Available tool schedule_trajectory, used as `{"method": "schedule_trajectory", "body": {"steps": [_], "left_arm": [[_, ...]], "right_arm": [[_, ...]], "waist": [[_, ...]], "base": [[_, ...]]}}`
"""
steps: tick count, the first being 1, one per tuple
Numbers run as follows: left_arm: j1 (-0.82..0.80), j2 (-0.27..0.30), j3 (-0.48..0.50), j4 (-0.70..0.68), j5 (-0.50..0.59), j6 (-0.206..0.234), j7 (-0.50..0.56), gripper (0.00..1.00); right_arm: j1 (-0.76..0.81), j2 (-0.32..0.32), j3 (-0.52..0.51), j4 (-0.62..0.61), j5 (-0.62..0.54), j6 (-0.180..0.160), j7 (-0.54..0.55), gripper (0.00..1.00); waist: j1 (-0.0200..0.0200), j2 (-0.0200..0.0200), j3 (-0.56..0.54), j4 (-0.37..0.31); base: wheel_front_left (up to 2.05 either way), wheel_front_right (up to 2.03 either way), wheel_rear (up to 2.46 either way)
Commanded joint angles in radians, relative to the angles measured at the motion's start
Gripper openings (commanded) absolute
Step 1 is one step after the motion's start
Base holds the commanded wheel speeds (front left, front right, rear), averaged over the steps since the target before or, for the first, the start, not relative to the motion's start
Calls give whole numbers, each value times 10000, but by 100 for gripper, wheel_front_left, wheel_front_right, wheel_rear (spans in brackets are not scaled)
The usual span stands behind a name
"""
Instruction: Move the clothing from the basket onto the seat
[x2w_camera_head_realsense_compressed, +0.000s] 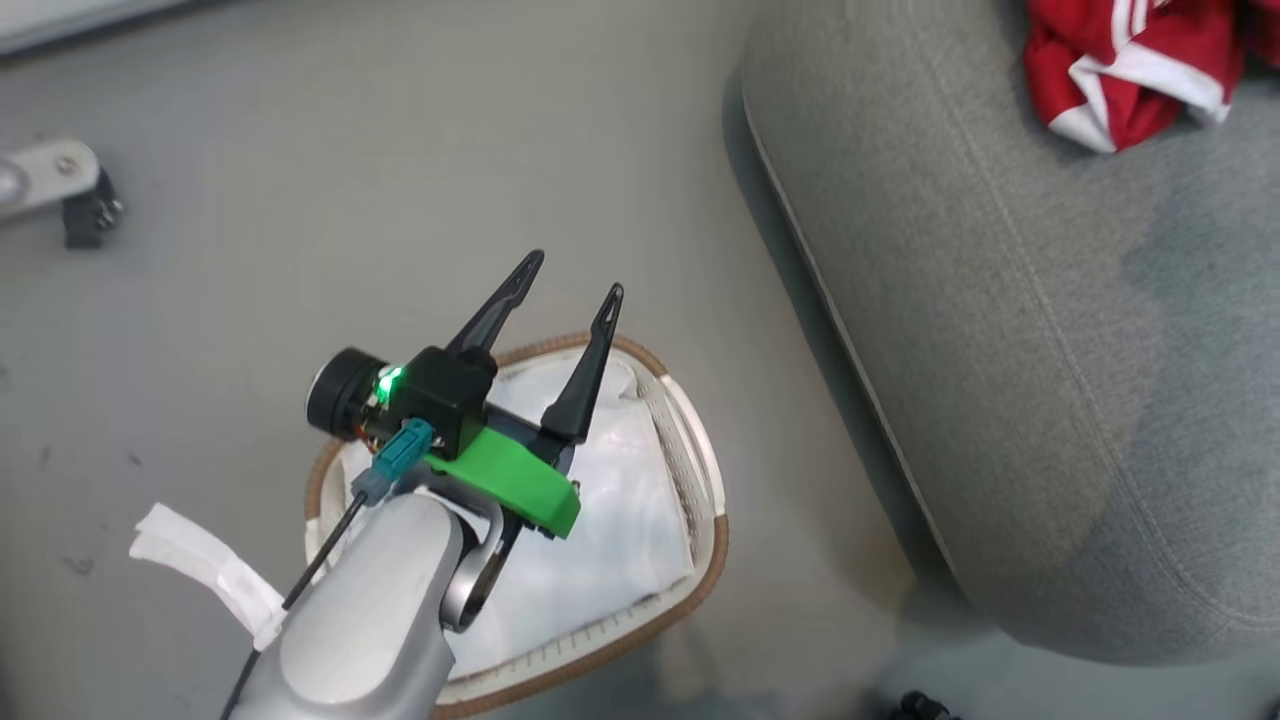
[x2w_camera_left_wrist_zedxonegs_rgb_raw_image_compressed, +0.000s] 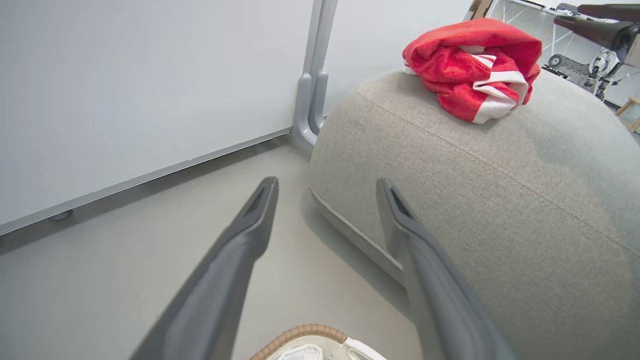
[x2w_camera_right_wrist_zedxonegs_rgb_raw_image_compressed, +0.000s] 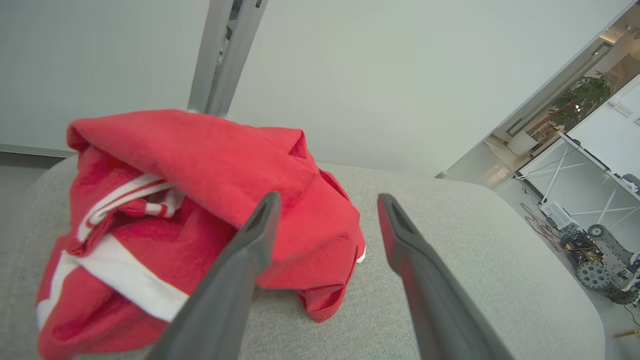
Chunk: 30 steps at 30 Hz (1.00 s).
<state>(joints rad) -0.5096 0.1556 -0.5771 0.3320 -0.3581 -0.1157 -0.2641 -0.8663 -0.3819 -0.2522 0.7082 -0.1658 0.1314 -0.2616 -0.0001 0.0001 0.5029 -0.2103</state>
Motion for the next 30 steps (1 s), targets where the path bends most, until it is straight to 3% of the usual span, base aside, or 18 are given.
{"method": "schedule_trajectory", "body": {"steps": [1,7,13,22,30], "left_arm": [[316,-95,190,72,-66,-32,-2,100],[1158,-350,1247,259,-217,32,-2,100],[2021,-503,2376,442,-140,278,-2,100],[3241,-763,3821,339,-36,459,-2,100],[4130,-946,4890,87,205,324,-3,100]], "right_arm": [[268,-11,90,-13,120,-14,-47,100],[561,416,601,31,319,-14,-49,100],[1204,1333,941,-188,790,-14,-47,100],[2656,2522,1494,-930,1508,-14,-49,100],[4413,3185,1904,-2024,1770,-13,-48,100]], "waist": [[1,-1,-1353,374],[1,-1,-2583,797],[1,-1,-3415,1288],[1,-1,-4085,1929],[1,-1,-4443,2306]], "base": [[0,0,0],[0,0,0],[0,0,0],[0,0,0],[0,0,0]]}}
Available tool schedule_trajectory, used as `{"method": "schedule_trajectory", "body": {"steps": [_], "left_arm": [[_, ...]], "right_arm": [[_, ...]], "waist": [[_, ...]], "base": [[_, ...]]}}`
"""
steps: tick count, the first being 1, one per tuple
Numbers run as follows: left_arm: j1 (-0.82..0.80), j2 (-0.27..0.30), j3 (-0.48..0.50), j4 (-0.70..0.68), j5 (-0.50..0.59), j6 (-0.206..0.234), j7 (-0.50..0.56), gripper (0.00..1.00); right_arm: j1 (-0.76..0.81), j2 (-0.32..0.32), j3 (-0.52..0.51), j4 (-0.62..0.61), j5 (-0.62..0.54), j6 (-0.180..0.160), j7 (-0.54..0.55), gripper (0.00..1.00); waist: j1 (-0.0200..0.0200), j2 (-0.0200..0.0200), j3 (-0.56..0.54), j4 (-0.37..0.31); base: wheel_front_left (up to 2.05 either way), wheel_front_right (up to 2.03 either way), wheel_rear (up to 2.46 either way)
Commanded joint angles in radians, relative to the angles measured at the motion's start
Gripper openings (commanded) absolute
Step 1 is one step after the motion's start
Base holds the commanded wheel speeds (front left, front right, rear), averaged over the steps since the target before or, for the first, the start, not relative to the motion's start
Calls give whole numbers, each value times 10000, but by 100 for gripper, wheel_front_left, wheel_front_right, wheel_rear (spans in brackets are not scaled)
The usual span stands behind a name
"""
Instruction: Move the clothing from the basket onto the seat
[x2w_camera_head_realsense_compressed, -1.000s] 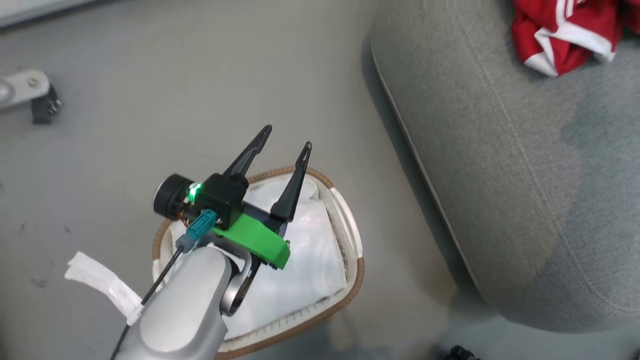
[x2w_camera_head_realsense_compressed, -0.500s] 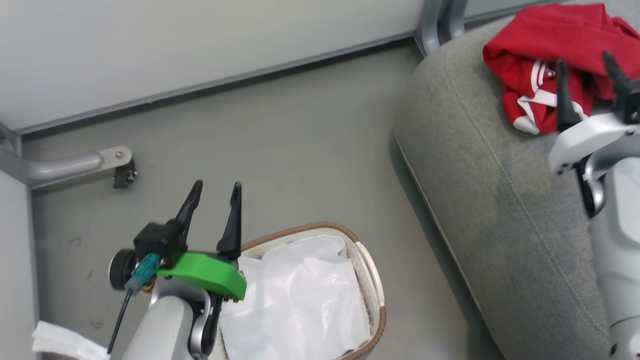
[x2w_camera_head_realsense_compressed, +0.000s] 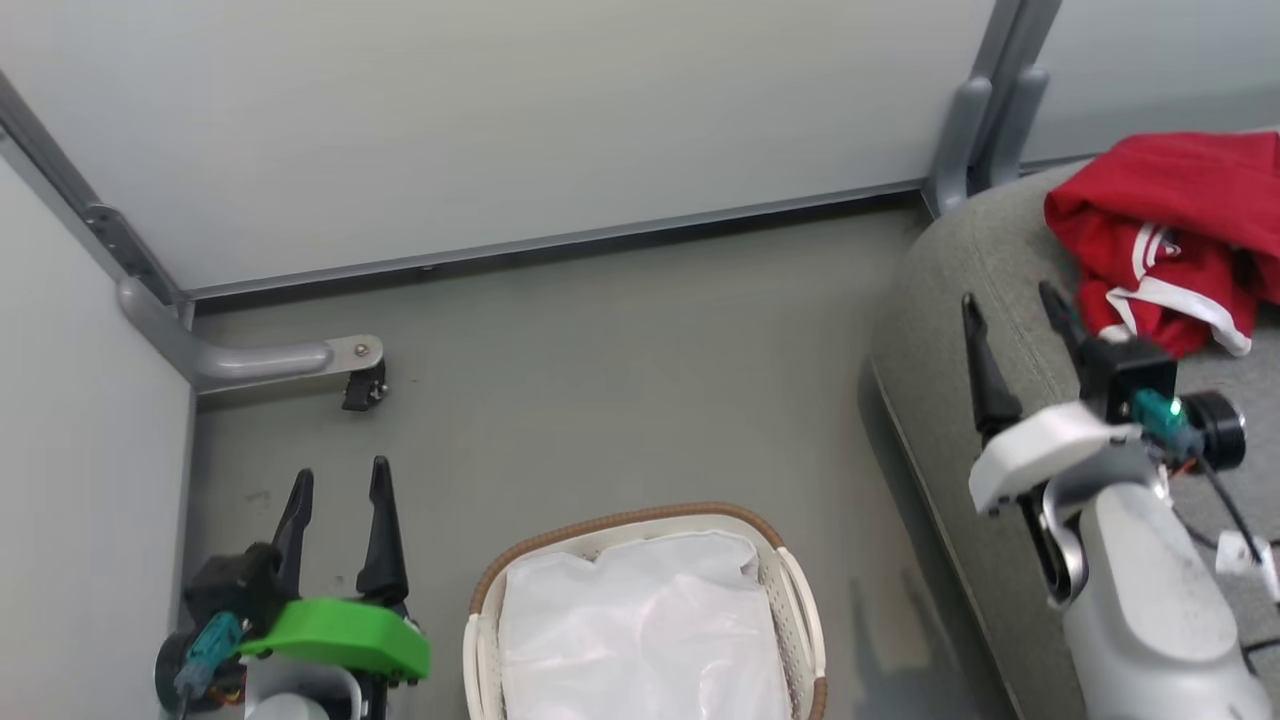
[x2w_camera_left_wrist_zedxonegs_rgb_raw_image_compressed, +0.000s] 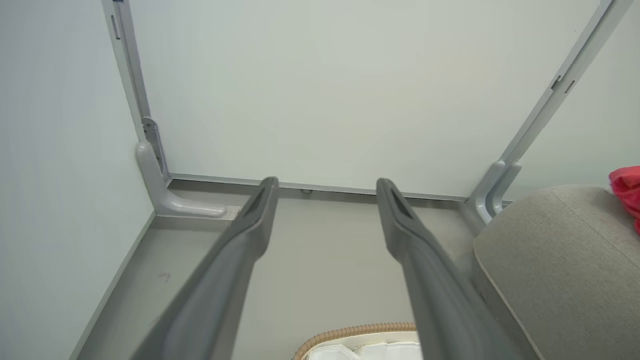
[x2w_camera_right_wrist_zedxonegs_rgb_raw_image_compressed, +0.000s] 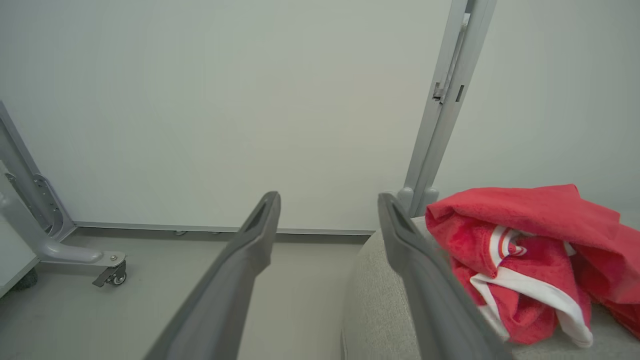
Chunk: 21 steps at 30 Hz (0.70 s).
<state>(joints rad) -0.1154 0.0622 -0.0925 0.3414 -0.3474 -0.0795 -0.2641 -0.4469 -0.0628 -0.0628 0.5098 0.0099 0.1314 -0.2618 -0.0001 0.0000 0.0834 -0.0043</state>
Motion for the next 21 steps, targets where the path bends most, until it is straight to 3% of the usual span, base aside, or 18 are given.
{"method": "schedule_trajectory", "body": {"steps": [1,13,21], "left_arm": [[273,-25,128,-22,105,-56,-1,100],[1386,-108,579,-210,243,-157,-1,100],[1728,-111,472,-355,-43,13,-1,100]], "right_arm": [[437,34,37,-143,45,-14,-46,100],[2615,102,304,-1328,1126,-13,-48,100],[3548,101,654,-1825,1516,-13,-48,100]], "waist": [[1,0,-281,275],[1,0,-677,322],[1,0,-809,250]], "base": [[0,0,0],[0,0,0],[0,0,0]]}}
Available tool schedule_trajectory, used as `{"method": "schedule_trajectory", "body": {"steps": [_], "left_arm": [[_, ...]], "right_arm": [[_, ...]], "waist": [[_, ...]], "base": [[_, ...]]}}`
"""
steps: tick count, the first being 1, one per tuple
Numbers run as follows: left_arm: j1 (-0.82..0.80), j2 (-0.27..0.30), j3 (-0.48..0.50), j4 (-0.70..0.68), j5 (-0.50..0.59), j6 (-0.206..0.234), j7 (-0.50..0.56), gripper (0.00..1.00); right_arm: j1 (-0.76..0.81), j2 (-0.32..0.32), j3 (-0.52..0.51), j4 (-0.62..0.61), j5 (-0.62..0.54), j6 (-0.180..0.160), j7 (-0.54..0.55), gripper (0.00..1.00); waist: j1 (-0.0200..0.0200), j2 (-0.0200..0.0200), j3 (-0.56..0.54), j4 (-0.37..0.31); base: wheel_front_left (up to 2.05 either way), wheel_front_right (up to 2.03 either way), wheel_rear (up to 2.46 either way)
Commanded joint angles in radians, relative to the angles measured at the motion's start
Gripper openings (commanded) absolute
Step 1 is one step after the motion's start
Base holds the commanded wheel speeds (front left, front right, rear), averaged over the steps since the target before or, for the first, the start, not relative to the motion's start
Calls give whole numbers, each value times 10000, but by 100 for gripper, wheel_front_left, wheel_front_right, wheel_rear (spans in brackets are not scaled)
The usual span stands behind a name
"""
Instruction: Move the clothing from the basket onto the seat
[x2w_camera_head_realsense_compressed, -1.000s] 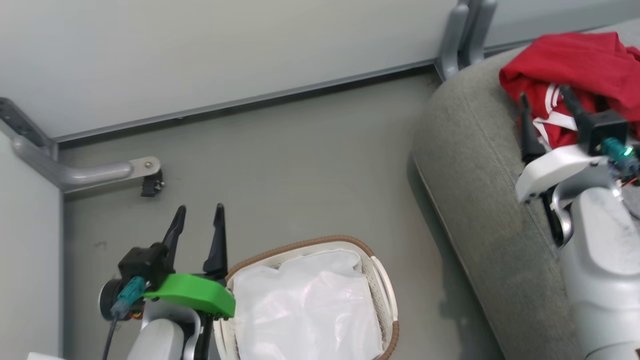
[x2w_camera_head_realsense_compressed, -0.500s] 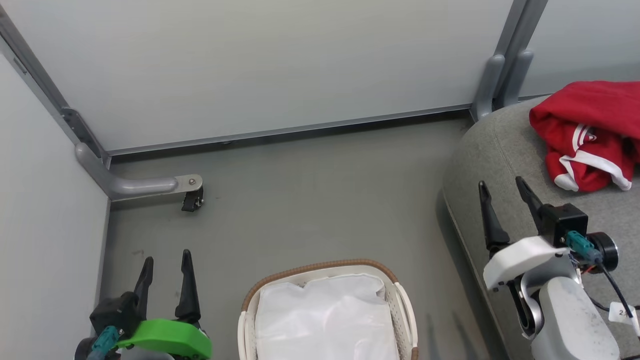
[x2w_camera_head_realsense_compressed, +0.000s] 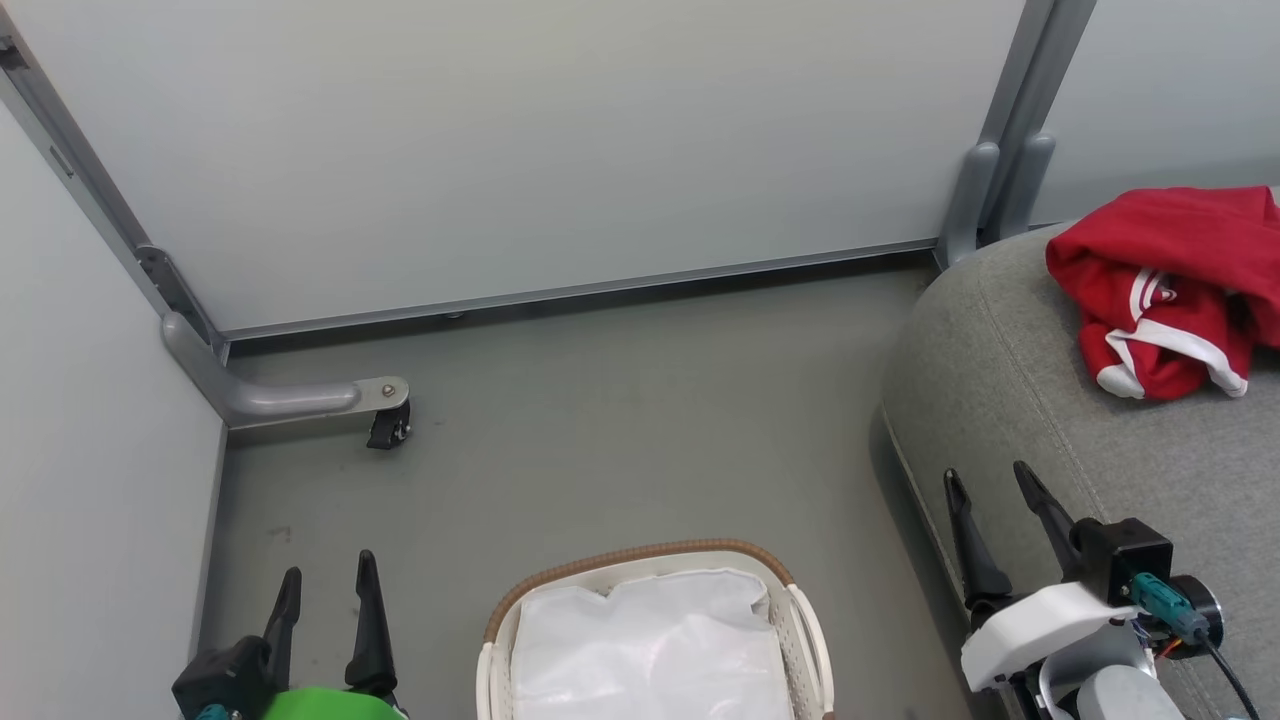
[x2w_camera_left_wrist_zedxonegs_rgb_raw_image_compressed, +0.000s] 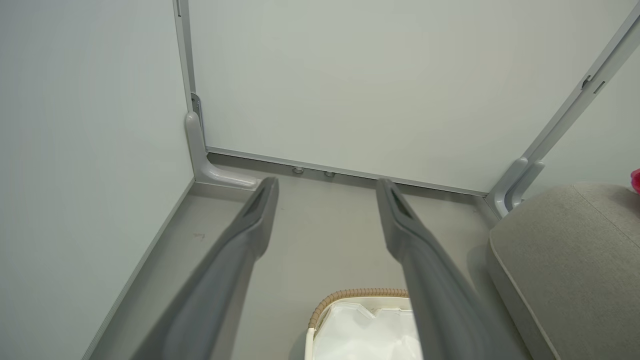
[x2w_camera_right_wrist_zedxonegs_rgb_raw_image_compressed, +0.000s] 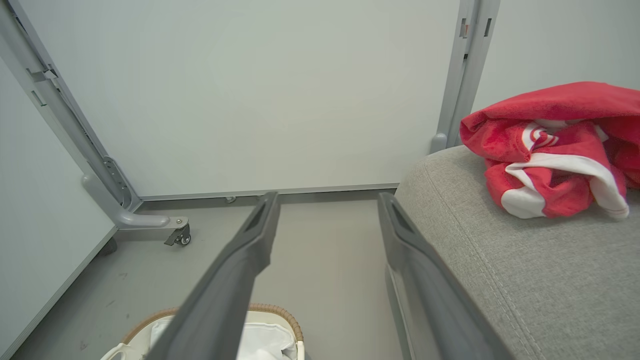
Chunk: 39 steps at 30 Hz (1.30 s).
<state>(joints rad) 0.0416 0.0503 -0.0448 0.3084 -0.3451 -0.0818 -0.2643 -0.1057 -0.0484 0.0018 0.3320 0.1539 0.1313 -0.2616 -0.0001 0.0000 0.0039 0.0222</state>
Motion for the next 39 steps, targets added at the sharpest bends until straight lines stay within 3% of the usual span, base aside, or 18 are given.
{"method": "schedule_trajectory", "body": {"steps": [1,19,20,23,39], "left_arm": [[187,7,-33,-21,-60,45,1,100],[135,8,-159,295,-205,89,1,100],[73,-4,-177,283,-161,42,3,0],[94,-29,-195,548,-190,39,16,0],[-274,-21,187,304,-2779,-74,804,0]], "right_arm": [[201,-41,69,-42,101,-11,-48,100],[266,-41,261,-92,214,-12,-48,100],[161,2,275,-57,148,0,0,0],[221,55,284,194,174,2,35,0],[148,36,-28,-37,3165,0,816,0]], "waist": [[1,0,-24,-17],[1,0,-75,-11],[1,0,-76,-11],[1,0,-76,-11],[1,0,-68,-37]], "base": [[0,0,0],[0,0,0],[0,0,0],[0,0,0],[0,0,0]]}}
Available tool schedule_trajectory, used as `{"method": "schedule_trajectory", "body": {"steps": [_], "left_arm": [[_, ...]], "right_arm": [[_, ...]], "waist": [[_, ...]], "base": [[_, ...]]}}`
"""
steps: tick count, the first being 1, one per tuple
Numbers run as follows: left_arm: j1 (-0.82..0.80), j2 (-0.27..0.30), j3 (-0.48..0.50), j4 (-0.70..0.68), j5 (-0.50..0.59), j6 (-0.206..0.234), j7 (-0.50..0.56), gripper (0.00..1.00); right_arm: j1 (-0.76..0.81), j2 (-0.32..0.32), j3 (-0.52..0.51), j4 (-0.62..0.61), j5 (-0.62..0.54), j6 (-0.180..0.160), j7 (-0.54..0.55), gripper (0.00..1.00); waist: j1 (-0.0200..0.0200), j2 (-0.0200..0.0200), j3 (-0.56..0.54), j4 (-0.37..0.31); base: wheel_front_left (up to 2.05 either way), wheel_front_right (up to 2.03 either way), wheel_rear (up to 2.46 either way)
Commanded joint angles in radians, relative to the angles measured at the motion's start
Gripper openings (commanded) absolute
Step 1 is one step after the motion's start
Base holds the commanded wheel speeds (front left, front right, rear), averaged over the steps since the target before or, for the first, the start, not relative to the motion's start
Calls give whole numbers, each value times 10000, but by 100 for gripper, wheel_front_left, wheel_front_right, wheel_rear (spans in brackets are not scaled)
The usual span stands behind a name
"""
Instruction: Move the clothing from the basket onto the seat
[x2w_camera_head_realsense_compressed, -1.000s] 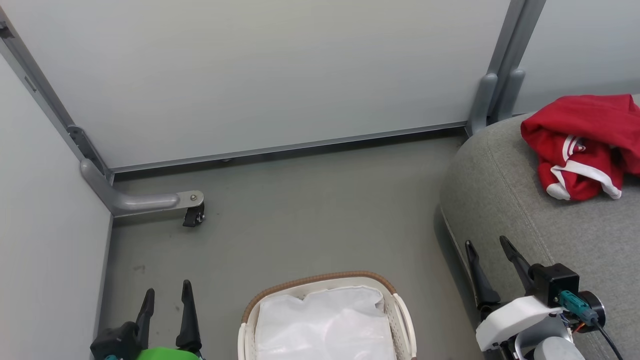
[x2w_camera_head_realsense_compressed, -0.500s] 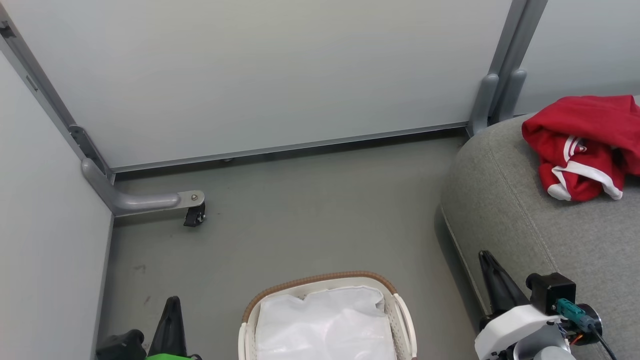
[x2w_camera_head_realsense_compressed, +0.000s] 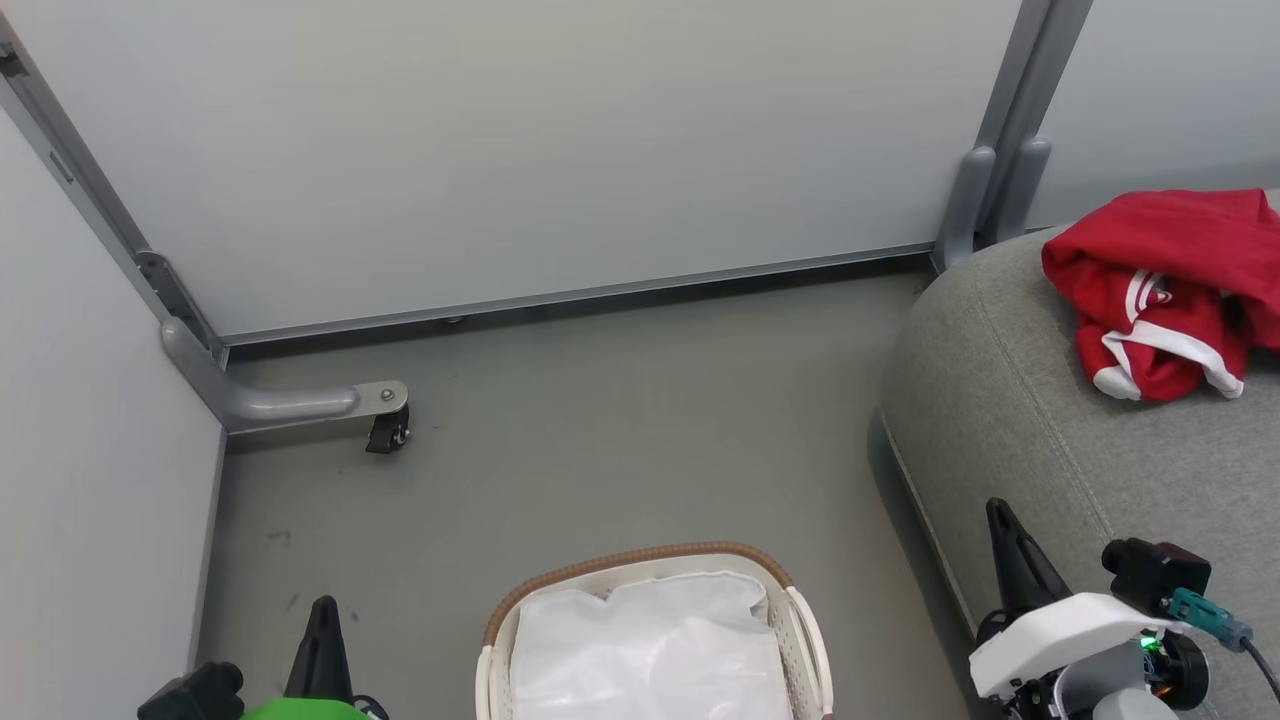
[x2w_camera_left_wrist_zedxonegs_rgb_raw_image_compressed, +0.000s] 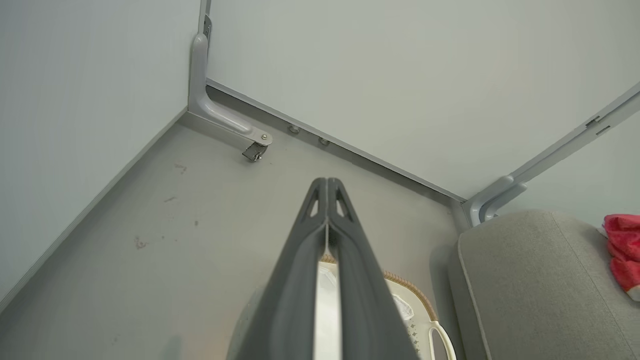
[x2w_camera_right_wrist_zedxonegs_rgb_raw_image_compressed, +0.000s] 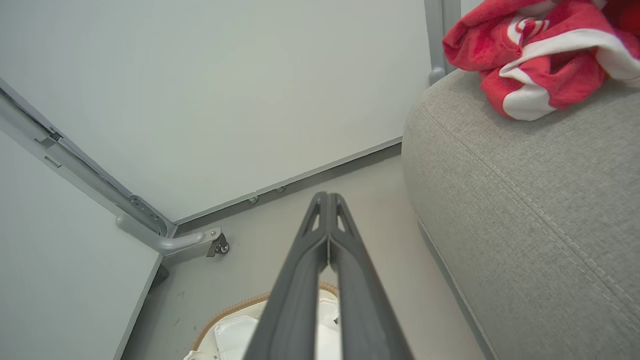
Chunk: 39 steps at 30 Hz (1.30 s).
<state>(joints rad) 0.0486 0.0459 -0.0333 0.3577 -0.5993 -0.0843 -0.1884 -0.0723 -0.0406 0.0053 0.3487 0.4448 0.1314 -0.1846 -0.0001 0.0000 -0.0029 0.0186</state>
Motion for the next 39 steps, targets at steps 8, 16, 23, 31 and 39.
{"method": "schedule_trajectory", "body": {"steps": [8,16,23,31,39], "left_arm": [[-489,27,231,-308,-1366,-100,379,0],[-633,31,378,-410,-2397,-146,691,0],[-753,35,504,-497,-3242,-183,945,0],[-864,38,625,-583,-4113,-219,1213,0],[-975,42,749,-656,-4939,-255,1459,0]], "right_arm": [[-210,-52,-186,-315,1559,-2,375,0],[-240,-60,-306,-410,2748,-3,683,0],[-267,-68,-407,-486,3724,-4,932,0],[-291,-76,-509,-563,4739,-4,1198,0],[-315,-83,-603,-635,5675,-5,1441,0]], "waist": [[1,0,4,-14],[1,0,9,-27],[1,0,13,-39],[1,0,17,-52],[1,0,21,-66]], "base": [[0,0,0],[0,0,0],[0,0,0],[0,0,0],[0,0,0]]}}
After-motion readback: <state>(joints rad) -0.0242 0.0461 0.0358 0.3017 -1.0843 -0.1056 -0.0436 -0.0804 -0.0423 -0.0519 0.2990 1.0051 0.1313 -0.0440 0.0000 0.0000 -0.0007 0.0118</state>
